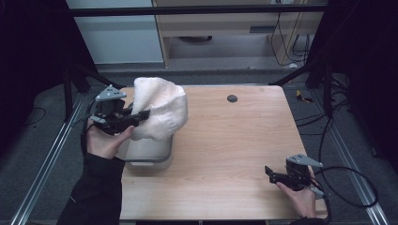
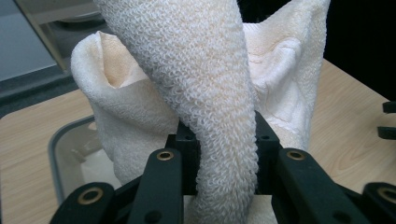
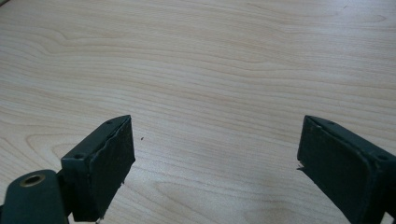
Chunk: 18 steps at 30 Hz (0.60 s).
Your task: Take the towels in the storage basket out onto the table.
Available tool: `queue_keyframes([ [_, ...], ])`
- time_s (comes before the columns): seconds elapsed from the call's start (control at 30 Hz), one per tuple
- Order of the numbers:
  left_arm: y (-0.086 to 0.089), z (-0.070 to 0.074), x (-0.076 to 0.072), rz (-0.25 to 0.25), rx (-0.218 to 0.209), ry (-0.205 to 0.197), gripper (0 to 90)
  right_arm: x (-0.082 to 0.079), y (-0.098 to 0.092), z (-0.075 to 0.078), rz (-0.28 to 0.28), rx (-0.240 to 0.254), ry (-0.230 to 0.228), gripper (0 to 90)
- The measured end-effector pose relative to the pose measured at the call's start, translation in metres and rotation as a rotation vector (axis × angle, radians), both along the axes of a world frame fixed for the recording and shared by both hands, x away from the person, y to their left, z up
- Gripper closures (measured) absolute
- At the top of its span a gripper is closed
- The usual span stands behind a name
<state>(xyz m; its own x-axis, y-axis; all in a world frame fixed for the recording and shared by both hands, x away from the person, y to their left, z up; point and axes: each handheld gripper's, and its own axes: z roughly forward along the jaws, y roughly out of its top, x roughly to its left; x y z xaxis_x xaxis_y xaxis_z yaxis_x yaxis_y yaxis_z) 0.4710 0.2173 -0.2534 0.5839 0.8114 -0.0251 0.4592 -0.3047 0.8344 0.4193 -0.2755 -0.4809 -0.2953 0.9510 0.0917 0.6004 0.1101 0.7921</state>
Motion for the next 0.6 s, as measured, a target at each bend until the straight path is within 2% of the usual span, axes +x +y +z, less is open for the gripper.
queue_keyframes([
  [0.13, -0.021, -0.003, 0.001, -0.046, 0.017, 0.005, 70.5, 0.000, -0.001, 0.000, 0.000, -0.011, -0.007, 10.8],
  [0.37, -0.050, -0.012, 0.002, -0.107, 0.020, 0.013, 70.4, 0.000, -0.001, 0.000, -0.002, -0.012, -0.010, 10.7],
  [0.6, -0.076, -0.025, 0.004, -0.155, 0.031, 0.028, 70.3, 0.000, -0.003, 0.000, -0.003, -0.031, -0.025, 10.7],
])
